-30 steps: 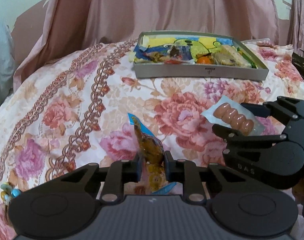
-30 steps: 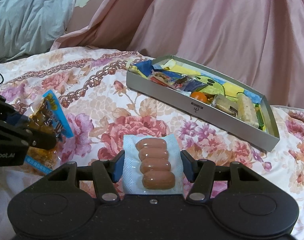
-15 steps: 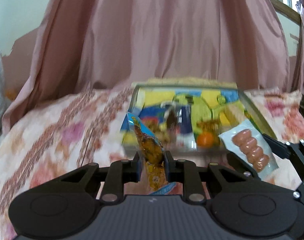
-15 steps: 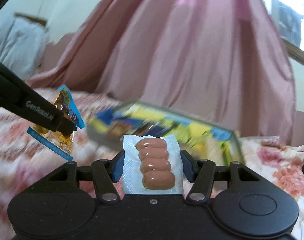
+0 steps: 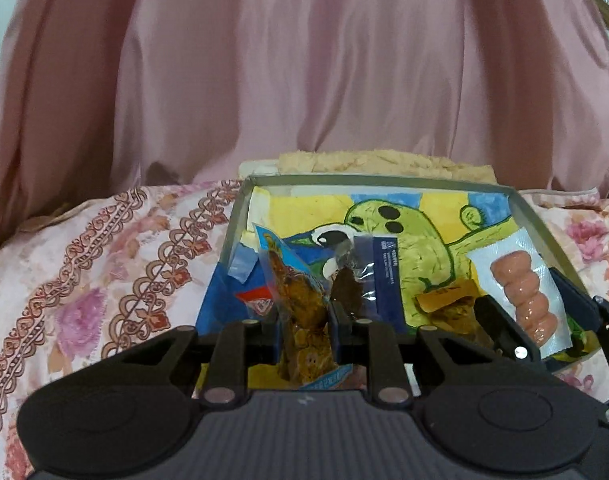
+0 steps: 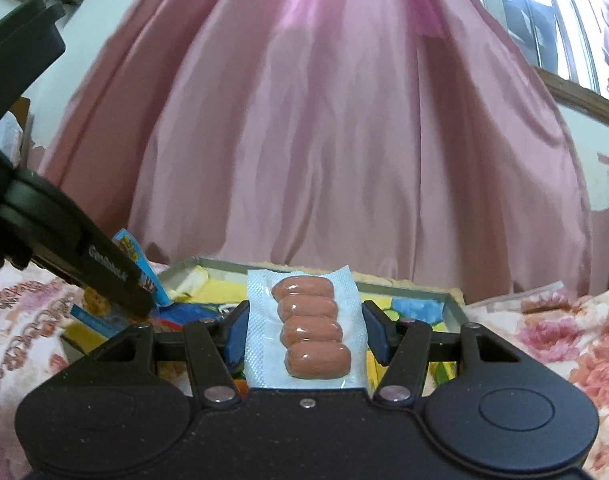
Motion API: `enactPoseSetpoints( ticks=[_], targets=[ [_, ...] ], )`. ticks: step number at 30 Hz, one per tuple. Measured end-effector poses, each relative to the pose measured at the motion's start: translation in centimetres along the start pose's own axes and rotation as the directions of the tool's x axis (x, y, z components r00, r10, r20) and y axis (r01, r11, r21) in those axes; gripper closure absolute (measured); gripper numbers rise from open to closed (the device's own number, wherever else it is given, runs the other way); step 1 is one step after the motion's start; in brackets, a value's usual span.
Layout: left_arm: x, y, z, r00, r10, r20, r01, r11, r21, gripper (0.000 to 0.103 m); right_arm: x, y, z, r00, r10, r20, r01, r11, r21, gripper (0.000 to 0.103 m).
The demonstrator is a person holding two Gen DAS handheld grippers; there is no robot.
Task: Organize snacks
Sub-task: 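Lower both packs into the tray and open both grippers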
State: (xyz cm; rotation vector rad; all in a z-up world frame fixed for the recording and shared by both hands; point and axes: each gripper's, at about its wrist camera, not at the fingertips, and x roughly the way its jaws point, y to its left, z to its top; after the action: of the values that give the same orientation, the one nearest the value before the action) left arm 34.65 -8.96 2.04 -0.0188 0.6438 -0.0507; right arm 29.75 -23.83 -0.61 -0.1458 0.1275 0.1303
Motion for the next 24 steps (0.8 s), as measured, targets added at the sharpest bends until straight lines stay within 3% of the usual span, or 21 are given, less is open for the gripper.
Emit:
enactPoseSetpoints(
  ticks=[8,11,12,13,15,16,24],
  targets=[
    [1.3,0.2,0.2,1.000,0.015,-0.027,-0.015,1.000,-0.016,0.075,2.6,0.4,-1.7,0.999,0.012,-0.046,-0.012,1.000,0.002,0.041],
    [1.1,-0.1,0.1,0.999,0.044,-0.021,-0.044,0.999,0.001,0.059,3.0,0.5,-2.0,0.998,0.021,-0.058,-0.021,1.000,0.002,0.039],
    [1.1,-0.1,0.0,0.999,0.046,-0.019,-0.046,0.999,-0.002,0.048,3.1,0.5,-2.0,0.998,0.025,-0.059,-0.024,1.000,0.007,0.037],
    [0.9,-0.1,-0.1,0.998,0.052,-0.016,-0.053,0.999,-0.008,0.039,3.2,0.5,-2.0,0.998,0.028,-0.061,-0.027,1.000,0.011,0.033],
    [0.6,-0.1,-0.3,0.998,0.065,-0.008,-0.065,0.998,-0.014,0.031,3.0,0.5,-1.9,0.998,0.032,-0.059,-0.031,0.999,0.018,0.019],
    [0.4,-0.1,-0.5,0.998,0.070,-0.003,-0.070,0.997,-0.019,0.025,2.9,0.5,-1.9,0.998,0.033,-0.053,-0.031,0.999,0.022,0.018],
    [-2.8,1.2,-0.8,0.993,0.108,0.052,-0.101,0.986,-0.132,0.007,1.1,0.2,-0.5,0.998,0.026,-0.055,-0.025,0.999,0.030,0.006]
  ],
)
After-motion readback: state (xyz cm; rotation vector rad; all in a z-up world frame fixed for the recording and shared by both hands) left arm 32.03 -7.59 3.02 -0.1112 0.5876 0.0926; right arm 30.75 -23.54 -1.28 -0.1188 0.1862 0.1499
